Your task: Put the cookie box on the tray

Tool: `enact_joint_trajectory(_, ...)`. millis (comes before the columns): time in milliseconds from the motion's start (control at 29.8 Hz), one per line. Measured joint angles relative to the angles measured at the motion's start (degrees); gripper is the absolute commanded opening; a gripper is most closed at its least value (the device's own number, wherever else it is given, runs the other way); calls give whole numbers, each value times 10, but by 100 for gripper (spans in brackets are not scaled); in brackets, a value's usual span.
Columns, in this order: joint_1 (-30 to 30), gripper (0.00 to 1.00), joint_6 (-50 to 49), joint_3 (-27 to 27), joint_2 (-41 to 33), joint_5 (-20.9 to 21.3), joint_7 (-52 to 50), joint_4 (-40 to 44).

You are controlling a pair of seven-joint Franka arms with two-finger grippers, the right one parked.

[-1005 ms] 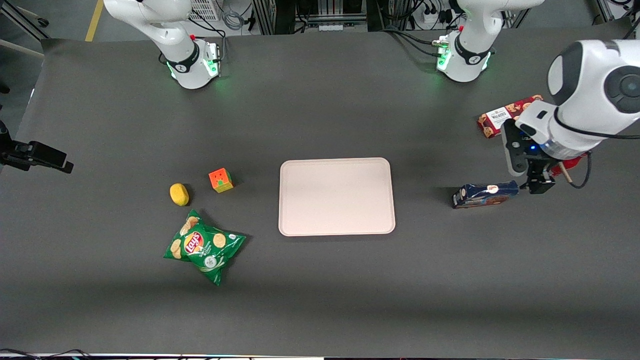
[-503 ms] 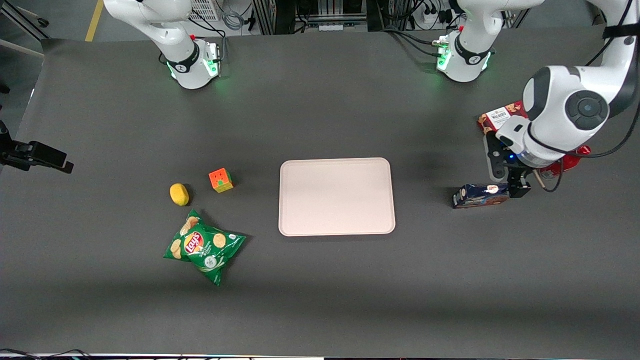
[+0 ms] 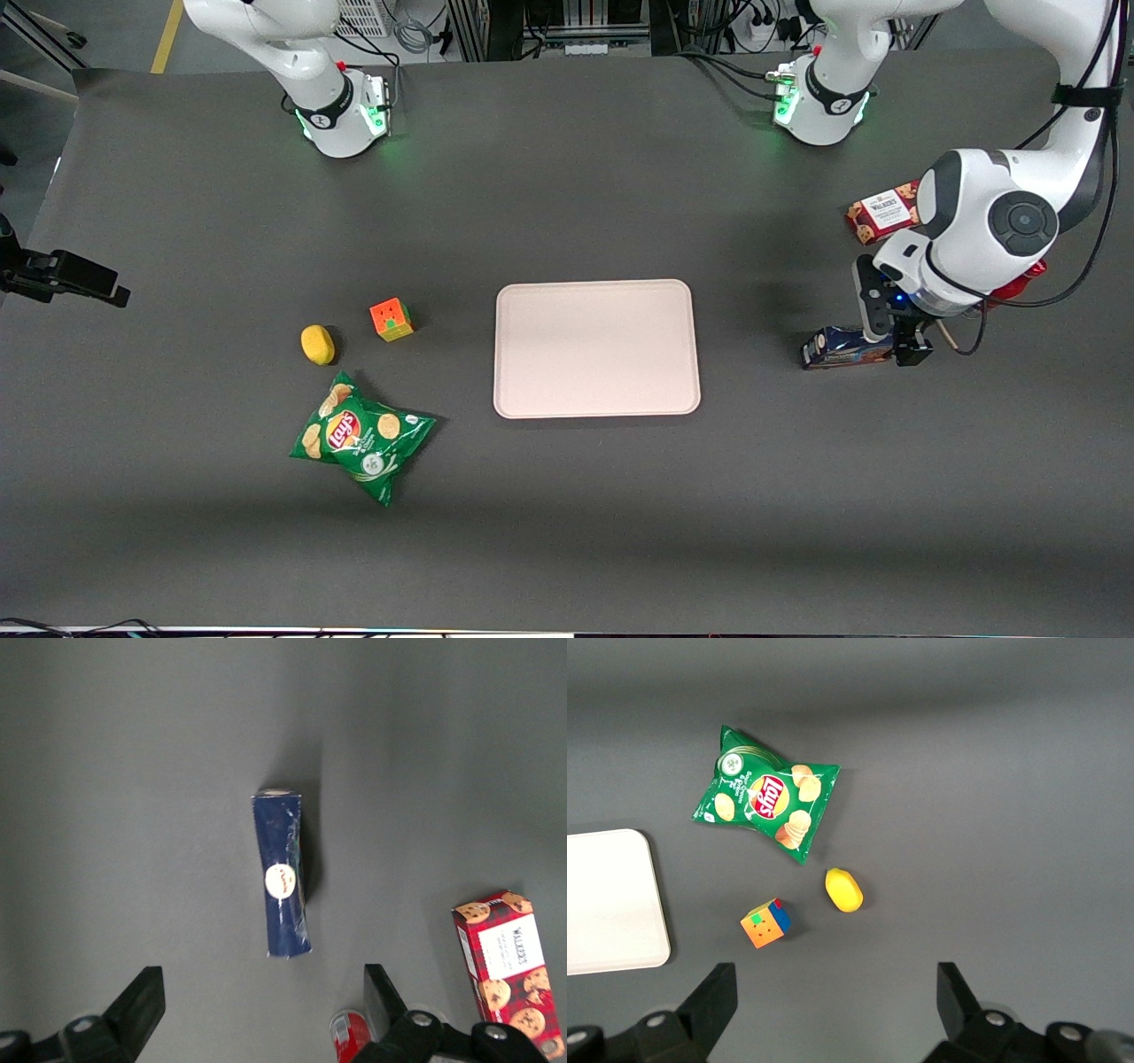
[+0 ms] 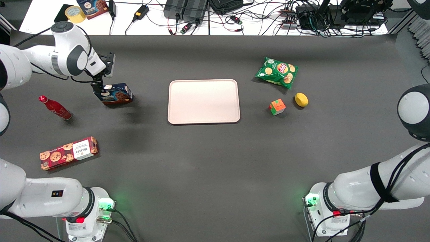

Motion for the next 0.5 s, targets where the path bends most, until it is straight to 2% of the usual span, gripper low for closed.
enact_joint_trajectory(503, 4, 100, 44, 0, 54, -21, -1, 0)
